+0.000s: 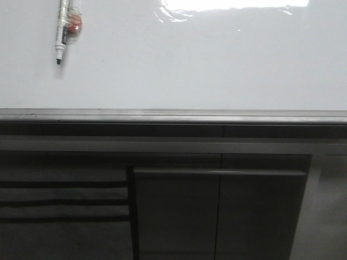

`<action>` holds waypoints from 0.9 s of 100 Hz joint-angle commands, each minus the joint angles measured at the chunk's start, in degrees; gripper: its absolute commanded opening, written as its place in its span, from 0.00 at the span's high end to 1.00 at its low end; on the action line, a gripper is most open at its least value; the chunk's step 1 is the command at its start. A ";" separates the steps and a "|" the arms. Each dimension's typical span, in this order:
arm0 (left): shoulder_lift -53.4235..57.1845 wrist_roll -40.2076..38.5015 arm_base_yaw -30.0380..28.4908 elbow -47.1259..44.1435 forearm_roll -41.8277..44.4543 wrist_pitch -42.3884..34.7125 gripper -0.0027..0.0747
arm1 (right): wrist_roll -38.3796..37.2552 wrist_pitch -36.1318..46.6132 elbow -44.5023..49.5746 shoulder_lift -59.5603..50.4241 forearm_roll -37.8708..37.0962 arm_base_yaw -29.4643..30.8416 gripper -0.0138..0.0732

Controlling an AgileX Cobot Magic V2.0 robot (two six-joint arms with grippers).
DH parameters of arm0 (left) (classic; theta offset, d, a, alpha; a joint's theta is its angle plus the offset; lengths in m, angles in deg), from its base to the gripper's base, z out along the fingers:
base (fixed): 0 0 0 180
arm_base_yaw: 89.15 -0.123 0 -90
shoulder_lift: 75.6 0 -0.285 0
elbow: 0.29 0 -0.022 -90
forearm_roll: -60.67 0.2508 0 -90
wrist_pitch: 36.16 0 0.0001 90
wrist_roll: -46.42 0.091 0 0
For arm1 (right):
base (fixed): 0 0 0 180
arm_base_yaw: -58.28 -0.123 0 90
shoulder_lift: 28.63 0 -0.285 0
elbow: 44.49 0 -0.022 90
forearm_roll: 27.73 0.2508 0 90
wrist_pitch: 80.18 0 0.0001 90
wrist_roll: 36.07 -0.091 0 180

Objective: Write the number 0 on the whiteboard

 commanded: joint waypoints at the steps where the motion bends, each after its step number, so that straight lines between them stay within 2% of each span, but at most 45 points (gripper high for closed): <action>1: 1.46 -0.57 -0.16 -1.49 -0.43 -4.88 0.99 | 0.23 4.56 0.82 -0.99 -0.38 -0.13 0.92; 90: 1.46 -0.57 -0.16 -1.49 -0.43 -6.05 0.99 | 0.23 5.31 0.82 -0.99 -0.38 -0.13 0.92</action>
